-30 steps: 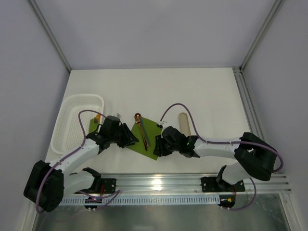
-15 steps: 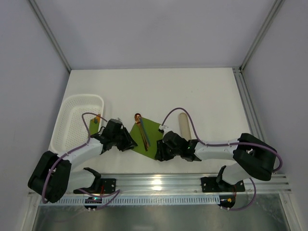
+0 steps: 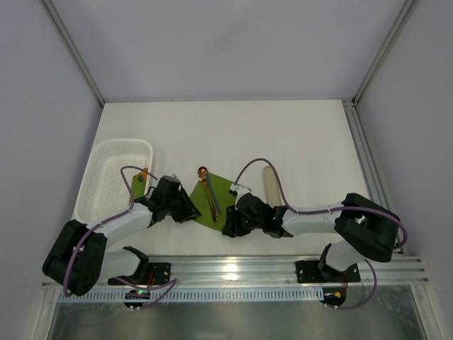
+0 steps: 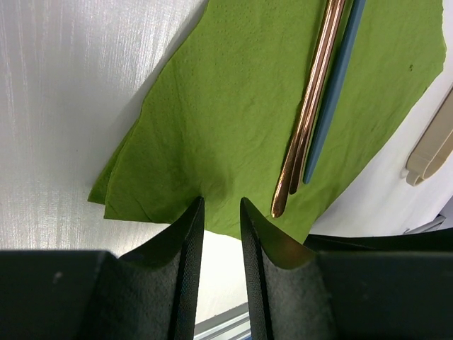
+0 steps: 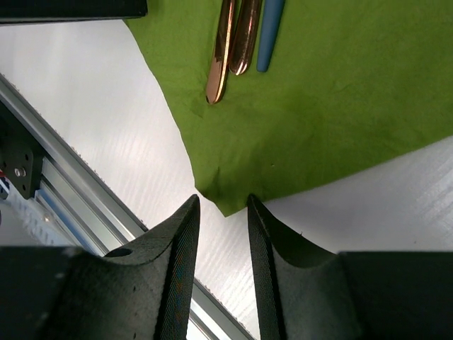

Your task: Place the utensils on the paper napkin and roll it up

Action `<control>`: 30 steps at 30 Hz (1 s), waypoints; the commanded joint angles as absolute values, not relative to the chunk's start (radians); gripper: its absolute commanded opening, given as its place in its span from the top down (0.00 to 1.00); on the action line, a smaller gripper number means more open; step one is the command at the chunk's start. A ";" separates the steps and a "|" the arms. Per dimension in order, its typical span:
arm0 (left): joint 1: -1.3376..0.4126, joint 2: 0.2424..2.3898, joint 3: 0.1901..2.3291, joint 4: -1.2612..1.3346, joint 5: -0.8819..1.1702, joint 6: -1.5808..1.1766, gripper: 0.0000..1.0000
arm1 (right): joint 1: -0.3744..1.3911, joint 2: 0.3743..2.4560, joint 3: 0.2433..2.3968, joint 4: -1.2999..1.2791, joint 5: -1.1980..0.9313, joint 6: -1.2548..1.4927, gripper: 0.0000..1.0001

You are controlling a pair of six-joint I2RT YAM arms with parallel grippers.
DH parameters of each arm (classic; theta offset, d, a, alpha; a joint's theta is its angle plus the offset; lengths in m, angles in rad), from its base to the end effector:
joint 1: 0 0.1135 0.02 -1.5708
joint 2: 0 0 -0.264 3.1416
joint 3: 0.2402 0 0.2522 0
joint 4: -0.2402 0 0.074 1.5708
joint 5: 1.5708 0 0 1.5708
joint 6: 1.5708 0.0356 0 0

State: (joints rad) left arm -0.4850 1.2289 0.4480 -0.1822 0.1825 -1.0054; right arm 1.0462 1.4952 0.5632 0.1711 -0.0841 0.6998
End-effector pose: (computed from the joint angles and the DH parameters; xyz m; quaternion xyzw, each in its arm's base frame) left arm 0.1827 -0.1036 0.1429 -0.2181 0.9253 -0.2660 0.1600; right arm 0.1344 0.2383 0.1404 -0.1746 0.9017 0.3264 0.2233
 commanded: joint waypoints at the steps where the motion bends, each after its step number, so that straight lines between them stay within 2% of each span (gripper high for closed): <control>1: -0.489 1.227 0.443 -0.146 0.164 -0.991 0.72 | 1.052 1.534 0.589 0.222 -0.081 0.709 0.63; 9: -0.489 1.220 0.439 -0.152 0.166 -0.989 0.72 | 1.052 1.582 0.630 0.183 -0.005 0.698 0.64; 20: -0.489 1.206 0.446 -0.163 0.169 -0.986 0.73 | 1.069 1.488 0.611 0.077 0.116 0.687 0.76; 24: -0.489 1.204 0.448 -0.164 0.169 -0.985 0.72 | 1.075 1.482 0.617 0.069 0.124 0.687 0.84; 30: -0.489 1.206 0.448 -0.169 0.164 -0.980 0.72 | 1.101 1.473 0.652 0.049 0.140 0.683 0.86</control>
State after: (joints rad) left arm -0.4850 1.2240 0.4458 -0.1833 0.1825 -1.0046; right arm 1.0824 1.5112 0.6163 0.0769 0.0925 0.7044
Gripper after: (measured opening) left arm 0.277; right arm 0.141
